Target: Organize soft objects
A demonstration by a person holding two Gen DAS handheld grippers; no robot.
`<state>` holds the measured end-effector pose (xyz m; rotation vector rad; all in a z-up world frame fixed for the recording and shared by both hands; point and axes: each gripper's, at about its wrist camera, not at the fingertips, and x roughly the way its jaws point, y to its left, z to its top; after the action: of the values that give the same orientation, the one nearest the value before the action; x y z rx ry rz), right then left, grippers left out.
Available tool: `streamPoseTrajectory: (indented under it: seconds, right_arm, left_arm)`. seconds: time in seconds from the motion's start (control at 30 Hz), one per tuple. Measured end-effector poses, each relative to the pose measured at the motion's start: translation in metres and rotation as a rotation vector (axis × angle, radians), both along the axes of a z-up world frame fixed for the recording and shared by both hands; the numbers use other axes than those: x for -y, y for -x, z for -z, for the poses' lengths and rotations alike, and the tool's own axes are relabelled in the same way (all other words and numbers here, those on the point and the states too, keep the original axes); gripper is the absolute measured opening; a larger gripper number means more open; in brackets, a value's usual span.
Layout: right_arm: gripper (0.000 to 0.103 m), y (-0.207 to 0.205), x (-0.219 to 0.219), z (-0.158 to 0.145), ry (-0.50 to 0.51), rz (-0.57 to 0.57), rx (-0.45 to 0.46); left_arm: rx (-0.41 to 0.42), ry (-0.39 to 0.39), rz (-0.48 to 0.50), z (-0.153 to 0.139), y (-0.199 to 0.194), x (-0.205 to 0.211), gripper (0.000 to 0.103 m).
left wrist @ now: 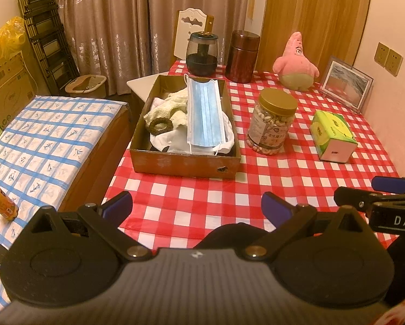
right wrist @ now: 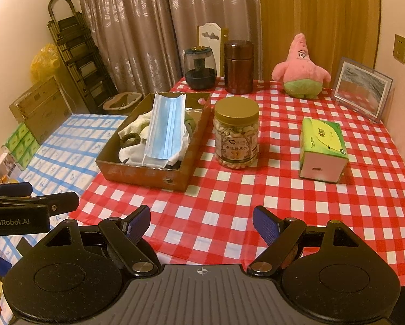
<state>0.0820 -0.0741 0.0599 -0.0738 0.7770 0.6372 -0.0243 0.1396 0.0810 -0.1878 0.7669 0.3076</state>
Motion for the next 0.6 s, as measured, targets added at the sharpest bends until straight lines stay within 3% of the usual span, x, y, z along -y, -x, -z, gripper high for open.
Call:
streamPoseTrajectory:
  seconds: [0.6]
  right_arm:
    - [0.082,-0.0034,0.0009,0.0007,-0.001,0.004,0.000]
  left_arm:
    - [0.001,0.000,-0.001,0.0007,0.0009,-0.0006,0.101]
